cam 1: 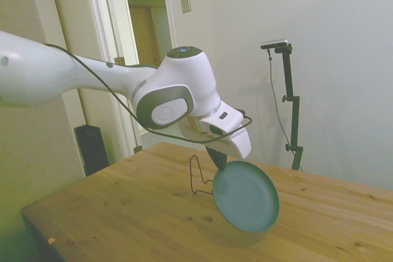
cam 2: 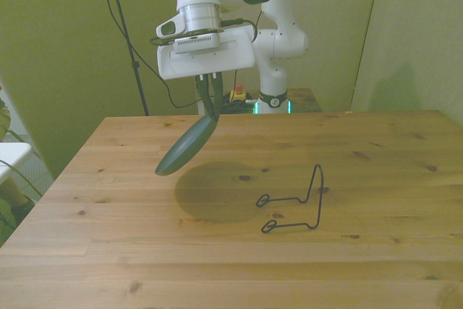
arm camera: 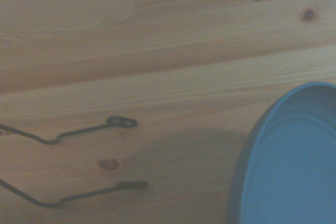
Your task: Load the plate
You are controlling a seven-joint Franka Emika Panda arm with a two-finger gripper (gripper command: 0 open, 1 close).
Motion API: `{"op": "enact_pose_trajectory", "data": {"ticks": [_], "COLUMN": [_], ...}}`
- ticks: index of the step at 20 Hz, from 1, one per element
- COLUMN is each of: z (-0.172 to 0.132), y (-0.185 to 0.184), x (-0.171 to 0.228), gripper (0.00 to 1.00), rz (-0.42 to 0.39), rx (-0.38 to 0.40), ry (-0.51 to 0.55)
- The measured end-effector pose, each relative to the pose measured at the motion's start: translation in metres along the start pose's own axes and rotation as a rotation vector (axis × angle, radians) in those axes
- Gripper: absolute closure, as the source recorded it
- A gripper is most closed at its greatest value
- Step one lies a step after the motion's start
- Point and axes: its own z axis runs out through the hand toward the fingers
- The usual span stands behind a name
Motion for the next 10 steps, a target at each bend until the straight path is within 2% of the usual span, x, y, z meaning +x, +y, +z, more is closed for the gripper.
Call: {"op": "enact_pose_trajectory", "data": {"ticks": [4, 10], "z": [-0.005, 0.007], "y": [-0.012, -0.022], "x": [0.005, 0.006], "gripper": [1.0, 1.0], "rz": [0.017, 0.022], "rx": [0.077, 0.171], "ry": [-0.033, -0.073]}}
